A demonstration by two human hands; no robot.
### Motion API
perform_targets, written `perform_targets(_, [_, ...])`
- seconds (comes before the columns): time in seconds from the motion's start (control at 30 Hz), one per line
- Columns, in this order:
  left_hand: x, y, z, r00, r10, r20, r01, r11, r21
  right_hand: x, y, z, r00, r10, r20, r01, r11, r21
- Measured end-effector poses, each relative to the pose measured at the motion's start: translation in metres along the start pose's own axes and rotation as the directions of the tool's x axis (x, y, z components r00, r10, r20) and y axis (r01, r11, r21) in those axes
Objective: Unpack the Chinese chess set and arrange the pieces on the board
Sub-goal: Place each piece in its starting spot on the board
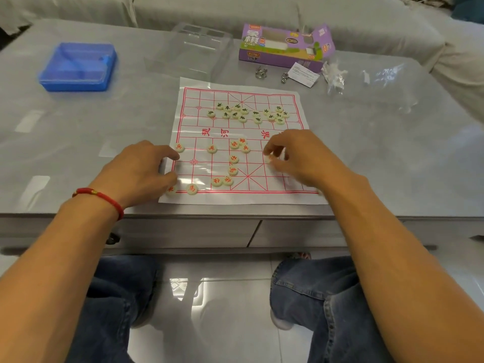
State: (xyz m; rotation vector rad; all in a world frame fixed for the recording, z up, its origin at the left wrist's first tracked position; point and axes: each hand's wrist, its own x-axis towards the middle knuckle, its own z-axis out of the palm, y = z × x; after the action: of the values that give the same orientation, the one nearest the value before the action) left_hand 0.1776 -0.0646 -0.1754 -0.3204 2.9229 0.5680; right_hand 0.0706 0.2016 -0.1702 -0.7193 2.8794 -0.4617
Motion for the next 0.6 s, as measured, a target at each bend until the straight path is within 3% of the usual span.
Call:
perform_targets(0.17, [0.001, 0.001, 0.000, 1.000, 0.004, -0.003, -0.004, 1.000, 0.029, -0.016, 0.044, -0.017, 0.989, 0.148, 0.007, -0.147, 0.981, 0.129])
perform_targets(0.6, [0.003, 0.001, 0.002, 1.000, 0.006, -0.010, -0.006, 0.998, 0.062, -0.010, 0.042, -0.012, 0.976, 0.179, 0.125, -0.191, 0.977, 0.091])
